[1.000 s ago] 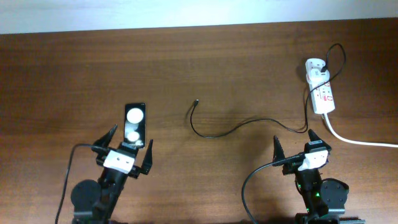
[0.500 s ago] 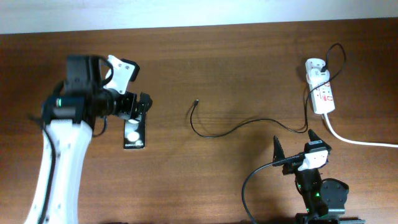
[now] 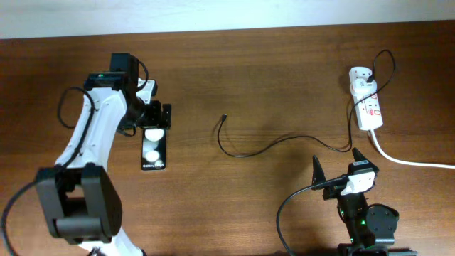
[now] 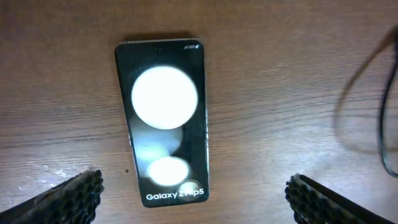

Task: Plug charger to phone and switch on socket
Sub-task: 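Reach the left gripper down and grasp the black phone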

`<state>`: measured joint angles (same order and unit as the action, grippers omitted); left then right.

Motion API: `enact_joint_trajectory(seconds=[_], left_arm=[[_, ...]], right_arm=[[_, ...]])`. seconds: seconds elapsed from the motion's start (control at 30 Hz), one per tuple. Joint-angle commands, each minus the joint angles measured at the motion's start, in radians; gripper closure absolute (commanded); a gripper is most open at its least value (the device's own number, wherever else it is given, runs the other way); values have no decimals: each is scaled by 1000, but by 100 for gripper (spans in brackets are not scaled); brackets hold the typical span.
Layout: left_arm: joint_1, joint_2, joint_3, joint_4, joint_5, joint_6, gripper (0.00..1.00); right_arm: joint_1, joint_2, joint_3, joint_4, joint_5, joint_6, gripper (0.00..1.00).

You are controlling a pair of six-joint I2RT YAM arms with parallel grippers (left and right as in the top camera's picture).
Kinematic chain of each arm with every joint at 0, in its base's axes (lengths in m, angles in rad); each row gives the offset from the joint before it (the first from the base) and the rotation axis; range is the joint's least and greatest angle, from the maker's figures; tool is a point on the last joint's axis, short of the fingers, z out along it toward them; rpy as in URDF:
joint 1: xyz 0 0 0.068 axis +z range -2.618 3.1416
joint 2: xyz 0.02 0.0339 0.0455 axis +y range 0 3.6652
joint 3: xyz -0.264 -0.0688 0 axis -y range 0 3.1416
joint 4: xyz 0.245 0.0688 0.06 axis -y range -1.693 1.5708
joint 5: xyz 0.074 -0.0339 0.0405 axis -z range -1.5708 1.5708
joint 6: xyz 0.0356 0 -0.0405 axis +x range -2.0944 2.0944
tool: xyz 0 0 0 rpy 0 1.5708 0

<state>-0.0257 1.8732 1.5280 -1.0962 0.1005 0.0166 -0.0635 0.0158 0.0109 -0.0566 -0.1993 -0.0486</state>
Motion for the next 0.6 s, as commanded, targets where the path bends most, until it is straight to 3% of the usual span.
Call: enact_joint_trajectory(seconds=[0.0,0.13,0.33,0.57], left_arm=[[3,61,8,-3,-20,-33,2],[3,98,-34,11,-101,-111,3],[3,98,-150,134,-57,-42,1],[3,98,-238,205,-73,-43,2]], right_arm=[[4,-9,-3,-8,2,3,1],[4,-9,-3,-8,2,3,1],[4,-9,-3,-8,2,3,1],[4,-9,-3,-8,2,3,1]])
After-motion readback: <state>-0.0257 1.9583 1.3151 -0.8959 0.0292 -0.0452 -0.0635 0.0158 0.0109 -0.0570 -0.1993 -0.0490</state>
